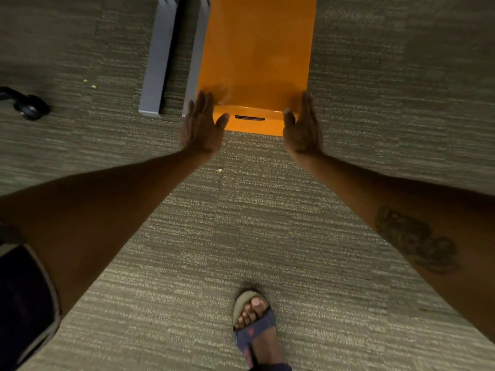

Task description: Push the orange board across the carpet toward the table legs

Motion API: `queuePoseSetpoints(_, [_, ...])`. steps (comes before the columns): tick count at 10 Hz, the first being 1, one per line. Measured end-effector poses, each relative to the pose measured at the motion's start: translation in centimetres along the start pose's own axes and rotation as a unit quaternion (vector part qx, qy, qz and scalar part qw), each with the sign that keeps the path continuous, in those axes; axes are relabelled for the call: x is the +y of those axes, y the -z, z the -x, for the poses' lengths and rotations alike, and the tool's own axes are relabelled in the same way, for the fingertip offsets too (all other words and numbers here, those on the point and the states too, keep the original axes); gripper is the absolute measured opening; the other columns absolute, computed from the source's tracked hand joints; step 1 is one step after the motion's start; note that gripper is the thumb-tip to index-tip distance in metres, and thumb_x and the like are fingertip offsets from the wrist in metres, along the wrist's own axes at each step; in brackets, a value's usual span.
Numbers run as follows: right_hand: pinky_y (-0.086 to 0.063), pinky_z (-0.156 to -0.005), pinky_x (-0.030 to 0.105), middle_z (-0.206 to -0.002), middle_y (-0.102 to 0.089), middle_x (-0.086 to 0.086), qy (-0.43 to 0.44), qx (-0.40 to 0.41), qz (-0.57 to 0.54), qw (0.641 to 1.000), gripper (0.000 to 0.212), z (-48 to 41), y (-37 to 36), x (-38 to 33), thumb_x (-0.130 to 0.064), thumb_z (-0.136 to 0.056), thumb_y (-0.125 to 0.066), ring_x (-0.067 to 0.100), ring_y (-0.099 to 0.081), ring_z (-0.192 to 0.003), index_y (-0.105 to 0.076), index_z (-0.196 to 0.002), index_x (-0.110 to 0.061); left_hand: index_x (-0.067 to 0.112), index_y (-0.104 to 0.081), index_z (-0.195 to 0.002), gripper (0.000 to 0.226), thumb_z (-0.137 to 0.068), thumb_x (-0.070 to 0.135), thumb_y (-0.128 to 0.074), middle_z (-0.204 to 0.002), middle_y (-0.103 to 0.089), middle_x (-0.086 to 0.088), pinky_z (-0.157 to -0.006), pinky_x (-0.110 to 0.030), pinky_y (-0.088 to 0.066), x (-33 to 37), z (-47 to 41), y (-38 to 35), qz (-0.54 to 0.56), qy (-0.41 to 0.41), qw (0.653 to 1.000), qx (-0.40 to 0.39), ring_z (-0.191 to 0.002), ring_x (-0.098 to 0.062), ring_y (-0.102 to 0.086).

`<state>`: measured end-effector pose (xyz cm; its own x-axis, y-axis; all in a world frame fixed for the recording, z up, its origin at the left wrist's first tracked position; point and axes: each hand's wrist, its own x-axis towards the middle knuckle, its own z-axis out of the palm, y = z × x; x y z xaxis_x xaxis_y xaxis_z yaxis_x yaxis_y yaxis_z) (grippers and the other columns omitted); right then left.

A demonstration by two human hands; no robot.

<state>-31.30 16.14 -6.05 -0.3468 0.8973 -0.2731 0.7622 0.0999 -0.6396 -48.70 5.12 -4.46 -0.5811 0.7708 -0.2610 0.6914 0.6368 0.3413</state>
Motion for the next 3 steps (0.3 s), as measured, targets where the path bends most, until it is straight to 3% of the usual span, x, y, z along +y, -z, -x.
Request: queuePoseSetpoints(3, [-0.010, -0.122, 0.047, -0.166, -0.004, 0.006, 0.086, -0.057, 0.088, 0.991, 0.064, 5.0, 6.1, 2.3, -0.049, -0.104, -0.024, 0.028, -0.004, -0.153, -0.009, -0.158, -0.017, 0.012, -0.010, -0.159, 0.074, -0.101, 0.055, -0.029, -0.168, -0.003, -0.008, -0.125, -0.048, -0.009, 5.0, 6.4, 0.2, -0.076, -0.041, 0.996, -0.032, -0.154, -0.033, 0.002])
